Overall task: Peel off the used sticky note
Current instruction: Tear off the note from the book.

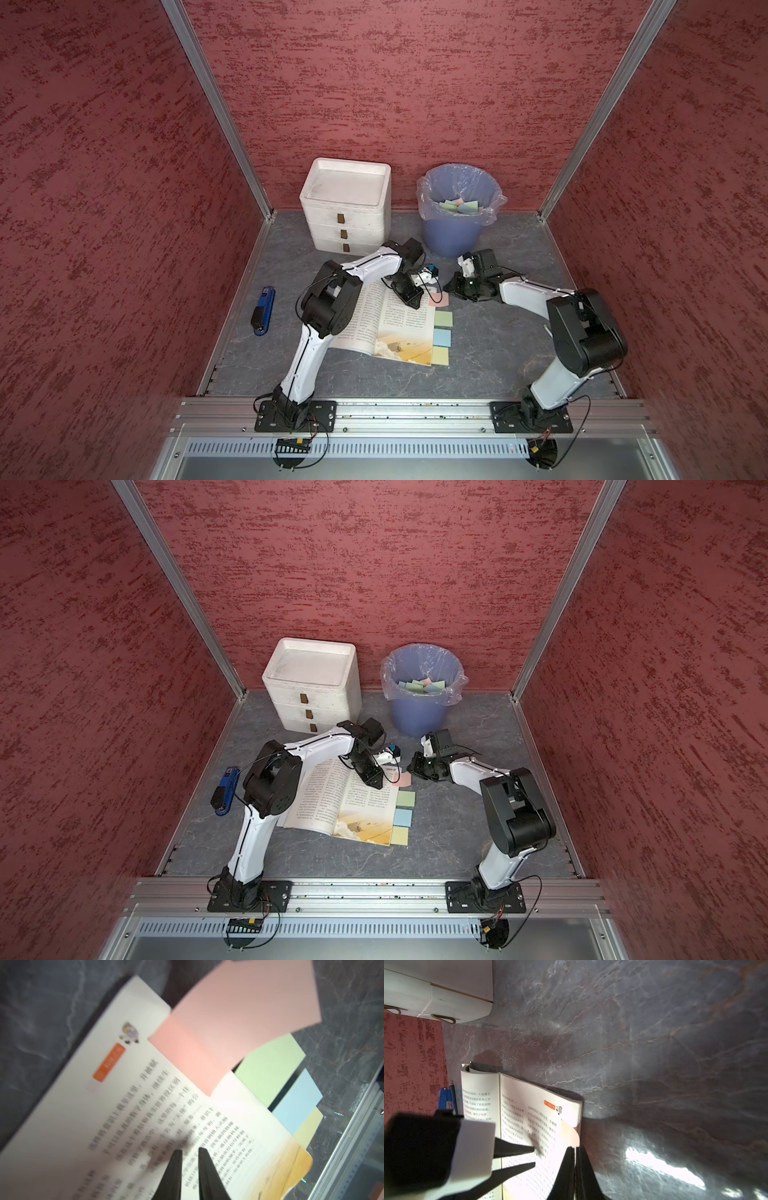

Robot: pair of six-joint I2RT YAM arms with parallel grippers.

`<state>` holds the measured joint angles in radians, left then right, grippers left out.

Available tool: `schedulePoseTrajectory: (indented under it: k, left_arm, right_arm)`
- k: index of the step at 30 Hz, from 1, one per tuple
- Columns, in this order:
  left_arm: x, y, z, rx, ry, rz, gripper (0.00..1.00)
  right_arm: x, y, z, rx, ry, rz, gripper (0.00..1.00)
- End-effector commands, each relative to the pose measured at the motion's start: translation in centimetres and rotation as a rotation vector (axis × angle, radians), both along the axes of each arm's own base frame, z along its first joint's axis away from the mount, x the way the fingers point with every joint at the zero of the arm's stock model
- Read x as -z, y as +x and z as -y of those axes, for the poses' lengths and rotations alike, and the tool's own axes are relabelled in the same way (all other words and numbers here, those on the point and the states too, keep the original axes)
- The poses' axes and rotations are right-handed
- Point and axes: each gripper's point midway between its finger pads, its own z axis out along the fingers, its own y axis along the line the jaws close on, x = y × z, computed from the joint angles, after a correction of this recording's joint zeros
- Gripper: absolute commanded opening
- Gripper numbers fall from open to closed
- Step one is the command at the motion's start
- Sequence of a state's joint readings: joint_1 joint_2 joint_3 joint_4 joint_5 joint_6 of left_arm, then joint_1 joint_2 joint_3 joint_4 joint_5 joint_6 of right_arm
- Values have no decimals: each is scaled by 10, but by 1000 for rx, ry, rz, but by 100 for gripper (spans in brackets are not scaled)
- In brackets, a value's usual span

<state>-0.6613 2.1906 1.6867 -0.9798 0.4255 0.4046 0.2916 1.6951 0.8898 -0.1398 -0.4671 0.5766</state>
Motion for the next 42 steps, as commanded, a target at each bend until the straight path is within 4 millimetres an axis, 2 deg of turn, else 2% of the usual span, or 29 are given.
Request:
schedulePoseTrajectory:
  k: [1, 4, 7, 10, 13, 18, 23, 28, 37, 42]
  left_arm:
    - [-11, 0, 15, -14, -68, 36, 18]
    - [-6, 0, 18, -33, -64, 24, 18]
    - [-3, 2, 21, -50, -69, 21, 18]
    - [1, 4, 22, -55, -65, 33, 18]
    - [4, 7, 21, -57, -54, 39, 18]
    - [9, 9, 19, -59, -38, 51, 18]
    - [14, 10, 17, -54, -17, 67, 17]
    - [22, 8, 14, -32, 16, 98, 17]
    - [34, 3, 6, 20, 74, 148, 17]
    - [37, 0, 3, 41, 88, 164, 17]
  right_arm:
    - [-5, 6, -4, 20, 1, -7, 8]
    - [-8, 5, -6, 28, 16, -25, 10]
    - [-10, -3, -8, 20, 19, -42, 25]
    - [-8, -14, -8, 14, 0, -60, 35]
    - [-5, -23, -8, 9, -17, -72, 36]
    - [-4, -35, -9, 8, -17, -89, 31]
    - [-4, -43, -7, 26, -13, -104, 17]
    - [-9, -40, -6, 55, -6, -113, 0]
    - [-14, -18, -13, 131, 77, -170, 0]
    - [-10, -6, -15, 173, 170, -231, 0]
